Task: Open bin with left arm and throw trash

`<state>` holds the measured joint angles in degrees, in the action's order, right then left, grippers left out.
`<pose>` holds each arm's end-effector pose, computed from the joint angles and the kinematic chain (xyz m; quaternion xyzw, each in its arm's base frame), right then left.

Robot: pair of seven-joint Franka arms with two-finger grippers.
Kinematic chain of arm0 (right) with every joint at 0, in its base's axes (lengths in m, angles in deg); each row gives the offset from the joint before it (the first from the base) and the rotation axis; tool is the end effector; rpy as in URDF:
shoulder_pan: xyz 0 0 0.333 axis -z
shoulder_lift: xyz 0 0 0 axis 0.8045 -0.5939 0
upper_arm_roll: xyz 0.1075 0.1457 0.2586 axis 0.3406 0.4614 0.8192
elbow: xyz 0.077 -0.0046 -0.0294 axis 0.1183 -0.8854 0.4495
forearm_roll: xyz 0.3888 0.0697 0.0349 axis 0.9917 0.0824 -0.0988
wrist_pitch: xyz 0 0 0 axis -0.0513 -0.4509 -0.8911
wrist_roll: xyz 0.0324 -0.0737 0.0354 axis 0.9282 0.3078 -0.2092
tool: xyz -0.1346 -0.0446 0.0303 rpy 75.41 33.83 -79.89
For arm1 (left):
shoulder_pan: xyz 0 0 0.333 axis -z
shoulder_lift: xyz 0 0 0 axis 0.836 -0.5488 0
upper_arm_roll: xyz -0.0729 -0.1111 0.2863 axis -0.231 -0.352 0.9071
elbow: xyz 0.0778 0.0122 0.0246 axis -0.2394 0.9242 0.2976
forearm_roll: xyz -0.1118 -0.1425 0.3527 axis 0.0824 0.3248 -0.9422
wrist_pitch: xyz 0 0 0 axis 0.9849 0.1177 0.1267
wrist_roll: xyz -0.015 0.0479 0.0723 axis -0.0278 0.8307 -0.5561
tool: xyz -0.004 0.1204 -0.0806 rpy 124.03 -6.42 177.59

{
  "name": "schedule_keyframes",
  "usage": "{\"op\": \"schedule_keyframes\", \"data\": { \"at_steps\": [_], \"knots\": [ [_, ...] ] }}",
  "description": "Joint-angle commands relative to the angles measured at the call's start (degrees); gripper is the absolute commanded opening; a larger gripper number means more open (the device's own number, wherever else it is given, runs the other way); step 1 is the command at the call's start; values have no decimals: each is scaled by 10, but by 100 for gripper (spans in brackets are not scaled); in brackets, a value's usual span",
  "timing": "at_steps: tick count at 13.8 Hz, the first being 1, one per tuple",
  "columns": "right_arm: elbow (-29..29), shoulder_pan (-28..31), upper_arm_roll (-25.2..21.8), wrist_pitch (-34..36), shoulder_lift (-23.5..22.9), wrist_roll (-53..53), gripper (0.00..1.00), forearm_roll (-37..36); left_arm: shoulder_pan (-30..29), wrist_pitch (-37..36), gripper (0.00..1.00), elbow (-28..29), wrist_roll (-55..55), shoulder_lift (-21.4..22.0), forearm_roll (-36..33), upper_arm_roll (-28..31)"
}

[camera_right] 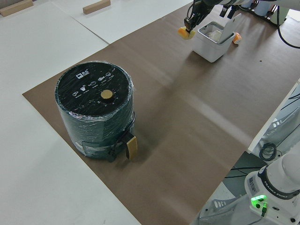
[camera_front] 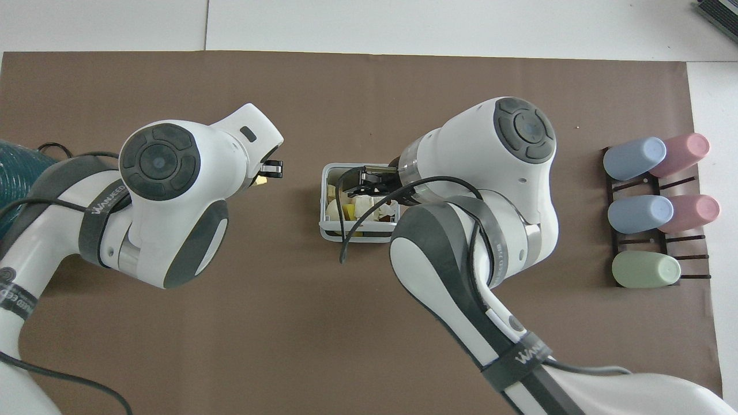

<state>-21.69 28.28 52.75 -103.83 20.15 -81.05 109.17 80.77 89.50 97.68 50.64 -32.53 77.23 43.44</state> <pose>0.5840 0.3211 0.4421 -0.9837 0.0321 -0.0082 0.1767 0.5717 -0.2642 0.4302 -0.9904 0.0574 -0.1256 0.0044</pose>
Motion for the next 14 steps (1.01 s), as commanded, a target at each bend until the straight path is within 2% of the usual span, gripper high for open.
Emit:
{"op": "schedule_keyframes", "data": {
  "at_steps": [1,4,7,10,11,12,13,14],
  "knots": [
    [-13,53,4,29,38,10,100,-66,20,-8,0,-24,-30,-8,29,0],
    [-32,129,4,58,60,50,100,-87,49,18,0,-30,-38,-12,85,0],
    [-134,160,4,24,98,61,100,-119,68,63,0,-23,-50,-15,119,0],
    [-215,168,4,-18,99,-41,100,-120,90,67,0,-16,-50,-13,124,-1],
    [-239,161,5,-47,96,-76,100,-120,96,68,22,-16,-48,-13,125,-2],
    [-255,153,5,-67,93,-95,100,-120,106,68,69,-17,-47,-13,125,-3],
    [-258,146,5,-74,86,-101,100,-120,115,67,100,-16,-46,-12,125,-2],
    [-258,143,6,-77,79,-103,100,-112,117,61,100,-19,-49,-12,125,-2]
  ]
}}
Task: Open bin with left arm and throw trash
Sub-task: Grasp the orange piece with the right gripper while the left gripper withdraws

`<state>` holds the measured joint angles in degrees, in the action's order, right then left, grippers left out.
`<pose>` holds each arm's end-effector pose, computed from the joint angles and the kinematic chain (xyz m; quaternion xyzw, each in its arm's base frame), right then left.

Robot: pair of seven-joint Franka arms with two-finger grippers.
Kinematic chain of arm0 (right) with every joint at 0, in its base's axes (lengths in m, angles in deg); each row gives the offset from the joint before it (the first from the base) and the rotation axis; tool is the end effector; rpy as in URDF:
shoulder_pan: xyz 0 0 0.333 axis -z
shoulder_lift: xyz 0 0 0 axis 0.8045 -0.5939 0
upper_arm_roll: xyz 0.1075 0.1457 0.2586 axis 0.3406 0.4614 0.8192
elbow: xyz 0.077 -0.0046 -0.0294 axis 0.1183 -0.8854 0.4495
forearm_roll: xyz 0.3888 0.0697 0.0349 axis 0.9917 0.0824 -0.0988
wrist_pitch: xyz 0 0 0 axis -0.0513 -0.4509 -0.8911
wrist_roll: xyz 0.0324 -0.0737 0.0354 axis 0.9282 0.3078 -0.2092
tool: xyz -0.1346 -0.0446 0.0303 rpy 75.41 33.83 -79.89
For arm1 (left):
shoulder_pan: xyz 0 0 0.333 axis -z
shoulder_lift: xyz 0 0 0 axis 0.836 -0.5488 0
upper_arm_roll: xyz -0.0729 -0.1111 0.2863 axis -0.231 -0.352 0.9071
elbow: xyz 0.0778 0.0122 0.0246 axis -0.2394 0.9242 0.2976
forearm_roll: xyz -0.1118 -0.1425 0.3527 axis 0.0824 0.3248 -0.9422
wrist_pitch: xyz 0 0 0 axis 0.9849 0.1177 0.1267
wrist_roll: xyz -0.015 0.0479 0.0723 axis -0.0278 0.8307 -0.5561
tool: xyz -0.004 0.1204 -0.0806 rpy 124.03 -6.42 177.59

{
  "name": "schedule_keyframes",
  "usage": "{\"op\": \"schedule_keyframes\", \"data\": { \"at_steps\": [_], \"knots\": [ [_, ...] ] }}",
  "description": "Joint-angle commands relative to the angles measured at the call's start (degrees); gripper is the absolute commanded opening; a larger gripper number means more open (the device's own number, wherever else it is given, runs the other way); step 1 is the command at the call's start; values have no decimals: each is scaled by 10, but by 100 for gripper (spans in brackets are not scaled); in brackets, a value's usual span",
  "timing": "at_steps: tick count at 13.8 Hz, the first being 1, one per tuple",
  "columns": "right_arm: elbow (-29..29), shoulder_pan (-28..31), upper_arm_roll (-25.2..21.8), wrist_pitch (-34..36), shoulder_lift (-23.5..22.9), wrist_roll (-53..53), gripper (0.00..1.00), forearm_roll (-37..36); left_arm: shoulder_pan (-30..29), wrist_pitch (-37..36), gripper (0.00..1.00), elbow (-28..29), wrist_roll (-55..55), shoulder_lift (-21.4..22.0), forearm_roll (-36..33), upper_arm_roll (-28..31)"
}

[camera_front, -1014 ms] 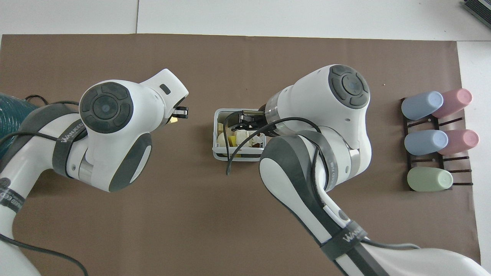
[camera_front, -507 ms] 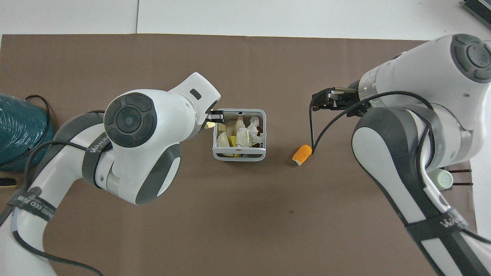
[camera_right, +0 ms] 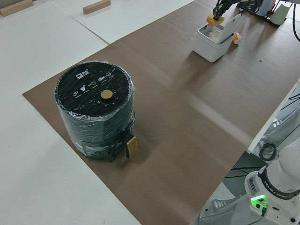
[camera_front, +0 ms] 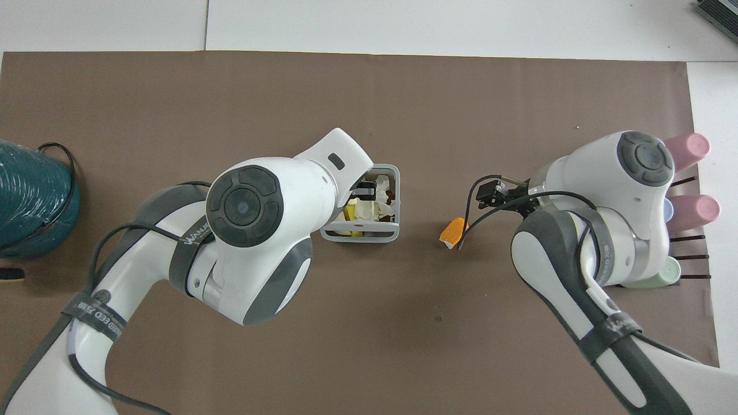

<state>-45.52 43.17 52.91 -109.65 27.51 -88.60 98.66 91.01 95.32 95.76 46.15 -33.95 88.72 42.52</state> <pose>0.5567 0.1265 0.3287 -0.9775 0.2000 0.0342 0.0578 0.5198 -0.3908 0.4439 0.9835 -0.0616 0.1253 0.1154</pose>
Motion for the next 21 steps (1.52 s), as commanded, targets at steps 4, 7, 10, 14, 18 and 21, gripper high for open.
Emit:
{"op": "schedule_keyframes", "data": {
  "at_steps": [4,7,10,14,18,21],
  "knots": [
    [-30,-21,5,-40,-14,-43,100,46,8,-19,100,-9,-4,8,10,9],
    [-41,-39,5,-96,-31,-51,100,92,-25,-97,100,-12,4,50,8,17],
    [-62,-42,5,-116,-33,-50,100,100,-82,-196,100,-6,26,110,4,19],
    [-85,-55,5,-145,-37,-45,56,102,-179,-284,100,-5,170,148,2,19],
    [-69,-61,5,-151,-45,-48,0,103,-256,-311,100,-9,252,160,-11,19],
    [-5,-59,4,-75,-36,-64,0,103,-286,-324,100,-46,299,151,-37,19]
  ]
}}
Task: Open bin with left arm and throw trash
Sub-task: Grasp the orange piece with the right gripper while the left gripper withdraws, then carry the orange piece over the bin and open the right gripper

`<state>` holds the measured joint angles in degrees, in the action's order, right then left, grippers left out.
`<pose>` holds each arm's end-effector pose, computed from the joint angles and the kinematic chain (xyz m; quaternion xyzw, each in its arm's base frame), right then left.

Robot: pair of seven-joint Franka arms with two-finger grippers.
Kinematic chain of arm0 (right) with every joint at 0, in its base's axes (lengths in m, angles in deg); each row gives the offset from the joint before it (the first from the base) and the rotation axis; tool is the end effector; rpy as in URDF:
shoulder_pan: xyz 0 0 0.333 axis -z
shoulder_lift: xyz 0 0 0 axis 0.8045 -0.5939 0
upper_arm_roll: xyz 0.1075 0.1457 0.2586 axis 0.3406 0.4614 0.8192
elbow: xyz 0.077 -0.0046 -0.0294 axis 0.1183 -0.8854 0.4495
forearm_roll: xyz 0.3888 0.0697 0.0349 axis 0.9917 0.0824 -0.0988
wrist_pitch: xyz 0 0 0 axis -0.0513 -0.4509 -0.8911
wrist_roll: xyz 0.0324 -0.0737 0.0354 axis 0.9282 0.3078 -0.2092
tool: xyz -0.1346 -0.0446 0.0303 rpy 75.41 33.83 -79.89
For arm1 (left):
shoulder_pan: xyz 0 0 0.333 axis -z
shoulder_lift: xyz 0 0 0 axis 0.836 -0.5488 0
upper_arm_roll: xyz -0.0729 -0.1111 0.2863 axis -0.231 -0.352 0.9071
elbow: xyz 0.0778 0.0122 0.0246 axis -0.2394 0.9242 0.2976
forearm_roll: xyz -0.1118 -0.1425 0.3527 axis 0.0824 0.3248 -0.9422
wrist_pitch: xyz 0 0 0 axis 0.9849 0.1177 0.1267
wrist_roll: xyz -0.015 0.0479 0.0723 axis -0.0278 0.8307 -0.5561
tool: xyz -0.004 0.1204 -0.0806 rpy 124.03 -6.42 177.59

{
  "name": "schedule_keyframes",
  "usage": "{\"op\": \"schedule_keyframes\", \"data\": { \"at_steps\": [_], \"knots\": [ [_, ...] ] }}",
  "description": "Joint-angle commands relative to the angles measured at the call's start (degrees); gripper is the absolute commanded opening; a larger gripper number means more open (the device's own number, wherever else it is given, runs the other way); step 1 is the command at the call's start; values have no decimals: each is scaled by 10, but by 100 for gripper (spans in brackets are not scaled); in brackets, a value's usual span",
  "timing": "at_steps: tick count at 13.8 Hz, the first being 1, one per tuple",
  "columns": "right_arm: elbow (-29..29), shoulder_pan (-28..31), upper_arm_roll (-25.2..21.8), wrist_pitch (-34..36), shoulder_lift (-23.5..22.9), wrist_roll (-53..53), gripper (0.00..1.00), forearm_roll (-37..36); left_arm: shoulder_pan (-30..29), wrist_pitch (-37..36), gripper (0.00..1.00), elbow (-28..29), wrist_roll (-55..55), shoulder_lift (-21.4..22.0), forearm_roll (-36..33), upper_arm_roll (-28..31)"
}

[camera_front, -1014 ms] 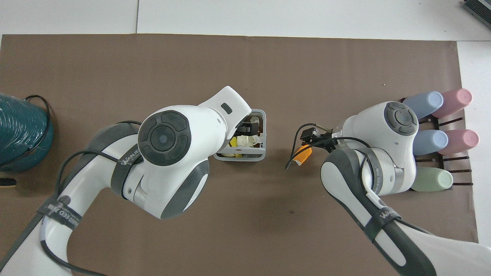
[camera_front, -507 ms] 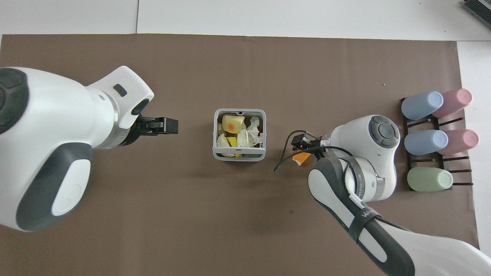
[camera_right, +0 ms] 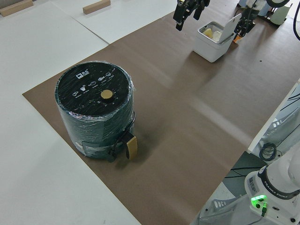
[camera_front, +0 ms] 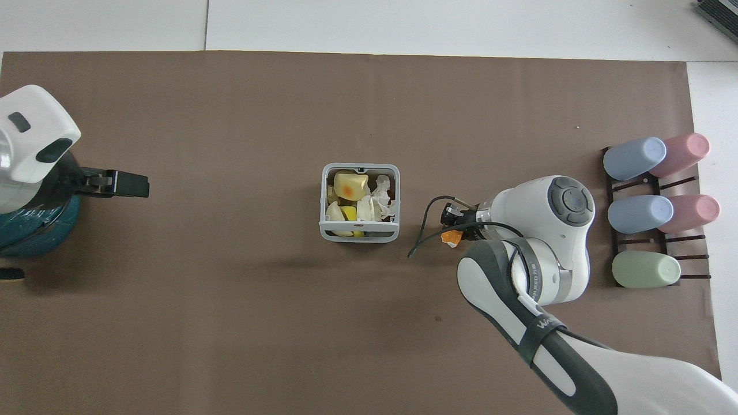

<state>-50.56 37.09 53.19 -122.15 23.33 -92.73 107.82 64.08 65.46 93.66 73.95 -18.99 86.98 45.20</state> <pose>0.5396 0.1875 0.2685 -0.9621 0.2478 0.0343 0.1086 0.5433 -0.0726 0.5586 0.9962 -0.0630 0.0554 0.0215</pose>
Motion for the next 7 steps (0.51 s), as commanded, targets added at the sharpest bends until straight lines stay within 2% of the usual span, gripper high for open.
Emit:
{"op": "schedule_keyframes", "data": {
  "at_steps": [1,3,5,7],
  "knots": [
    [71,6,0,74,11,-52,0,11,-22,-39,100,-52,23,-8,-20,-8],
    [126,11,0,105,16,-134,0,10,-22,-63,100,-101,23,-33,-25,-7],
    [181,14,0,141,9,-174,0,10,-22,-96,100,-149,23,-57,-51,-8],
    [230,3,1,161,1,-220,0,10,-22,-126,100,-196,23,-80,-47,-7]
  ]
}}
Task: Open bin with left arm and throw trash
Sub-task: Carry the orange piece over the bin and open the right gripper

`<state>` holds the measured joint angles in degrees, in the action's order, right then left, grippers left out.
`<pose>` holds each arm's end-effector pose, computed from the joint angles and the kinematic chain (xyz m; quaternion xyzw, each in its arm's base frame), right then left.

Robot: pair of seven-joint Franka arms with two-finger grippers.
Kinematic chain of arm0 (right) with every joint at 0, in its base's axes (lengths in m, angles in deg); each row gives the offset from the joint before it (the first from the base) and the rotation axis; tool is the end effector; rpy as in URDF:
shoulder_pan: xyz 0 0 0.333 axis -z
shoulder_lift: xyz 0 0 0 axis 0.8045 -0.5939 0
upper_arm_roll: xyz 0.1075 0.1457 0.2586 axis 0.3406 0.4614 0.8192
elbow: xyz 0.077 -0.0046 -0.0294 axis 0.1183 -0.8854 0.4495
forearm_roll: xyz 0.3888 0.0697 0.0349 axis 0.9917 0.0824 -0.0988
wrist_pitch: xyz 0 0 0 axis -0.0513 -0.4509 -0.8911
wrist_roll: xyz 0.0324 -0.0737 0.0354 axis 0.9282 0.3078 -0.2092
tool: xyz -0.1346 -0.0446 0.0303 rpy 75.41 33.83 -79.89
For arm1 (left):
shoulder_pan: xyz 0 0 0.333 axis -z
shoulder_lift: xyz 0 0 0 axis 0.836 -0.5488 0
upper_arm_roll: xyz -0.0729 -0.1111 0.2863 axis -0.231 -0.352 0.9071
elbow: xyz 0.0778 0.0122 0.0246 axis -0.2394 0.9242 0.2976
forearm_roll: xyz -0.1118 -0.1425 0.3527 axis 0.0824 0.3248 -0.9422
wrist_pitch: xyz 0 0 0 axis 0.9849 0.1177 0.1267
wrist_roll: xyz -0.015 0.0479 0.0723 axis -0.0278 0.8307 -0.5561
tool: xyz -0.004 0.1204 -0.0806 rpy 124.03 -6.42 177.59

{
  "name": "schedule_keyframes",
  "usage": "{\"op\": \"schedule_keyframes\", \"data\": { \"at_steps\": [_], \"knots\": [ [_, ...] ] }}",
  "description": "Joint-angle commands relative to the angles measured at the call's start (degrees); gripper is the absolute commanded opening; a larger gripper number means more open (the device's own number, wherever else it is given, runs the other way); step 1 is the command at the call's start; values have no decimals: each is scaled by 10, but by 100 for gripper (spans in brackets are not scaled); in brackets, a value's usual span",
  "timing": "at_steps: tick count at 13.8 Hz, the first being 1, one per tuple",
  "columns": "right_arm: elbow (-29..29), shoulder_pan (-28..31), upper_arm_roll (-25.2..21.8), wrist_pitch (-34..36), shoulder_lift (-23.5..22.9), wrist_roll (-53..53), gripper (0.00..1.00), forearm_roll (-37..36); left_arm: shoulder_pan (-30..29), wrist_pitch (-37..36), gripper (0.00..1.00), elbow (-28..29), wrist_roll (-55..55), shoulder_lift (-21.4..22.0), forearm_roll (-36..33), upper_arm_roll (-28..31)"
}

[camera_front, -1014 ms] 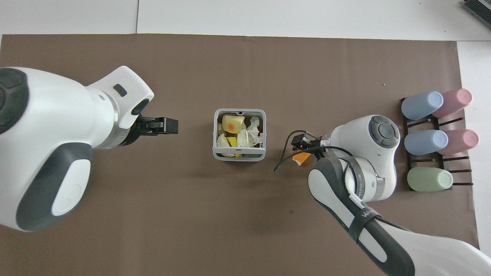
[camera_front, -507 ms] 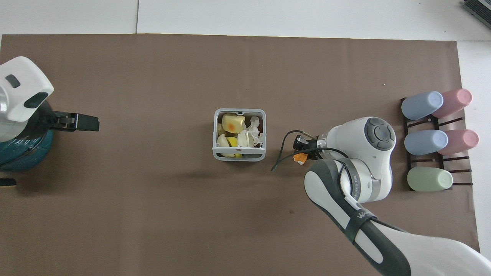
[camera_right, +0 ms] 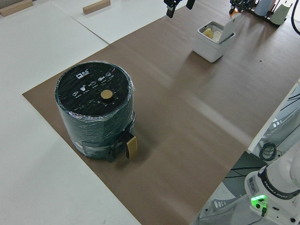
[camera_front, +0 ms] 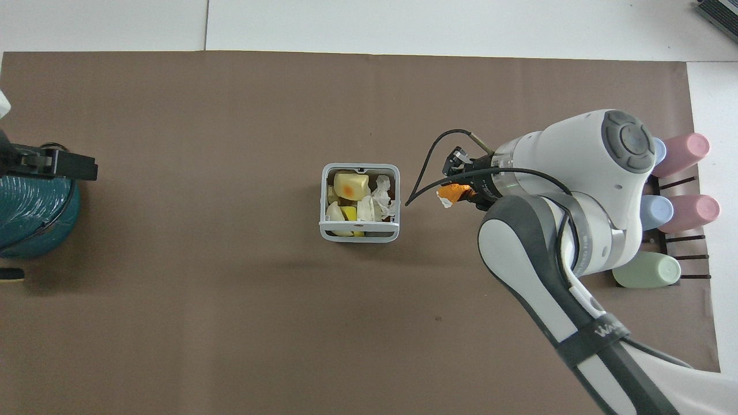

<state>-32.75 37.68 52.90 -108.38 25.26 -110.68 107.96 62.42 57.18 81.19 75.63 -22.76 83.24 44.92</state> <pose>0.5946 0.2075 0.4108 -0.9171 0.3667 0.0236 0.1548 0.5576 -0.0524 0.6147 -0.9957 0.0691 -0.0606 0.0124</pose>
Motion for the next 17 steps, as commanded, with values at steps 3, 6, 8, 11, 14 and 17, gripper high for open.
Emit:
{"op": "schedule_keyframes", "data": {
  "at_steps": [3,6,8,11,14,17],
  "knots": [
    [93,-46,11,-2,-47,-107,0,10,-4,-54,100,-80,5,-46,-7,-5],
    [113,-88,11,-49,-87,-184,0,2,-13,-85,100,-66,3,-31,-6,-5],
    [112,-93,11,-67,-104,-187,0,2,-18,-82,100,-40,2,-9,-6,-5],
    [105,-109,11,-76,-114,-187,0,9,-18,-77,100,-36,4,-6,-6,-4],
    [101,-121,12,-84,-128,-191,0,10,-21,-72,100,-37,6,-6,-6,-4],
    [100,-134,11,-103,-143,-206,0,10,-24,-75,100,-36,6,-6,-5,-4]
  ]
}}
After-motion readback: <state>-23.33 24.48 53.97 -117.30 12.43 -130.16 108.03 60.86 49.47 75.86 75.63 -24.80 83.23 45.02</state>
